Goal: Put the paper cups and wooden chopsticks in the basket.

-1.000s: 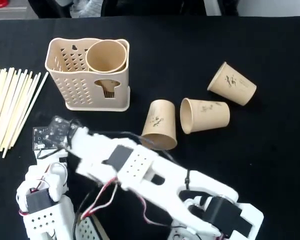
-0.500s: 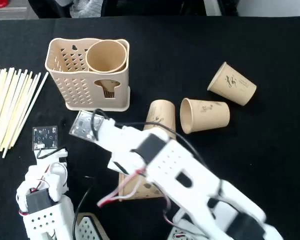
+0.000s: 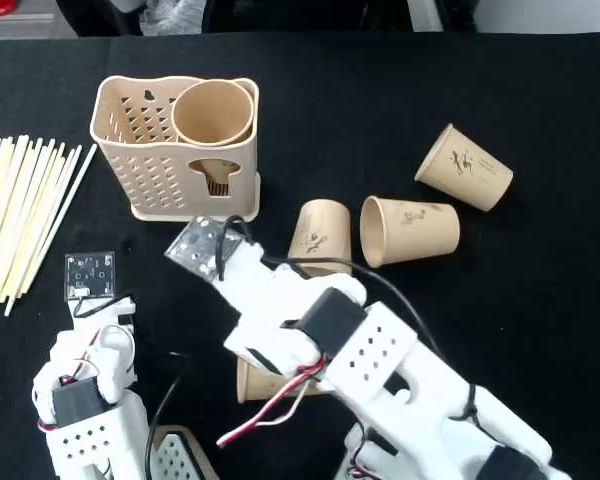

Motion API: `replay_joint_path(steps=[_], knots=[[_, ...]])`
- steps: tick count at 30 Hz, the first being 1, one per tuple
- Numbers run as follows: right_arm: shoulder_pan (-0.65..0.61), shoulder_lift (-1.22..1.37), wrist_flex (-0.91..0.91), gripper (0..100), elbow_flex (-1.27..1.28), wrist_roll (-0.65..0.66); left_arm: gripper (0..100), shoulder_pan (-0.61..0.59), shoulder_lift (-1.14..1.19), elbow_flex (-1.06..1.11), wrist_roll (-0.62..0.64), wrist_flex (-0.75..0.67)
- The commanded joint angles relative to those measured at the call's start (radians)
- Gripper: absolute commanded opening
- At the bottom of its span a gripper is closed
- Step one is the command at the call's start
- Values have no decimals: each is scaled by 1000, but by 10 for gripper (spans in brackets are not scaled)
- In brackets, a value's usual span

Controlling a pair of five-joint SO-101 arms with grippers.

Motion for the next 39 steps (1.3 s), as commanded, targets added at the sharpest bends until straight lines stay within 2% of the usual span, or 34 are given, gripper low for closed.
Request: replay_joint_path(steps=[1, 6, 10, 13, 15, 21, 24, 34, 39], knots=[[-87, 84, 6, 368, -53, -98, 30, 5, -3, 18, -6, 5], [-146, 305, 94, 366, -209, -192, 30, 5, -3, 18, -6, 5], [-144, 463, 196, 364, -311, -199, 30, 5, -3, 18, -6, 5], [-147, 504, 207, 355, -315, -192, 30, 5, -3, 18, -6, 5], [-146, 506, 207, 308, -315, -172, 30, 5, -3, 18, -6, 5], [-143, 507, 210, 78, -314, -57, 30, 5, -3, 18, -6, 5], [-141, 512, 213, 11, -312, 5, 30, 5, -3, 18, -6, 5], [-71, 403, 218, 11, -309, 129, 30, 5, -3, 18, -6, 5], [-94, 286, 342, 11, -309, 153, 30, 5, -3, 18, -6, 5]])
